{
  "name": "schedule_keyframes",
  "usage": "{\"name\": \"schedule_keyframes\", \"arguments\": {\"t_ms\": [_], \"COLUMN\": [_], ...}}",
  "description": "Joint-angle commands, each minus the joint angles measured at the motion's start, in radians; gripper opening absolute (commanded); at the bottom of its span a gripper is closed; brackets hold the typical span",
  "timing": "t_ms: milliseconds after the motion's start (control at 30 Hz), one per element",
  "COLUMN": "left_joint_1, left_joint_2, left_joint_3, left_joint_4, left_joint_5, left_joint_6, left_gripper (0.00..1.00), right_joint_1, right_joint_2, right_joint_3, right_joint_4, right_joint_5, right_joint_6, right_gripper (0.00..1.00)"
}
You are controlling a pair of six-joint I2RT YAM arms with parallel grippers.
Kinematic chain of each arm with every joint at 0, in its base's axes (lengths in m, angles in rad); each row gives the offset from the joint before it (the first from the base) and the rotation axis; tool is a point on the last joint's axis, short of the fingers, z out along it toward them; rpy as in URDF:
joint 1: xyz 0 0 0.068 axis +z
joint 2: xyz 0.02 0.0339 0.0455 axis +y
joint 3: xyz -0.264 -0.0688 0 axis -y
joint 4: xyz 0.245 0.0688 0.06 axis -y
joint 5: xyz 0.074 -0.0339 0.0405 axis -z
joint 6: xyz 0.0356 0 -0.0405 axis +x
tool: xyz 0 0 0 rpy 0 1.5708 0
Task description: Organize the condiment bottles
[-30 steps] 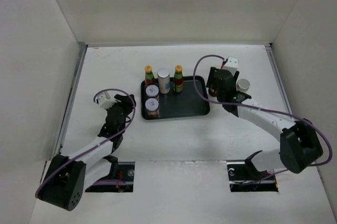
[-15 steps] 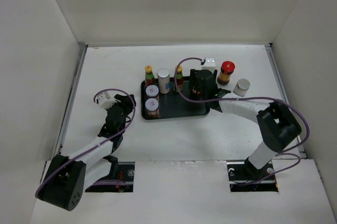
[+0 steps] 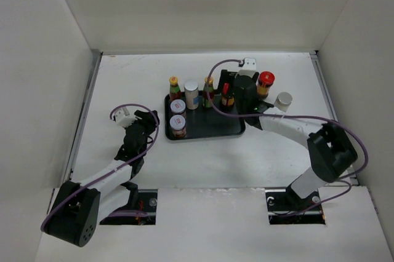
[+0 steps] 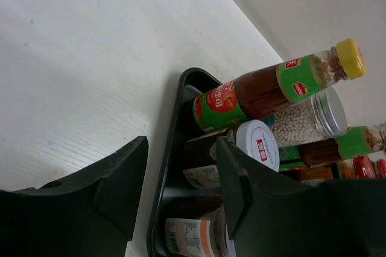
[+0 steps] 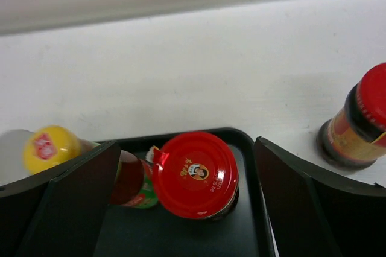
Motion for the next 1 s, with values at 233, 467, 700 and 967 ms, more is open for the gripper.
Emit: {"name": "schedule_keyframes", "arguments": {"t_ms": [233,467,700,967], "left_joint_1": [-0.002,-0.002,-0.002,-0.002], "left_joint_2": [-0.007,-0.004,0.0,-0.006], "left_joint_3": [0.004,0.006,0.007,0.006], "left_joint_4": [0.057,0.057,0.057,0.057], "left_joint_5": [-0.005,-0.001,0.001,-0.007], "left_joint_6": [0.008,0.008,0.007,0.011], "left_gripper": [0.47,0.47,0.47,0.48], "right_joint_1": [-0.237,-0.33,-0.362,-0.377], "right_joint_2": [-0.192,-0.044,0.046,0.106], "right_joint_3": [-0.035,0.129,0.218,0.228], "right_joint_4": [-0.082,-0.262,-0.377,-0.399], "right_joint_5": [0.052,0.048,-0.04,-0.063], "right_joint_6": [0.071,0.013,-0.004,-0.001], "right_gripper": [0.56,0.97,1.0,1.0]}}
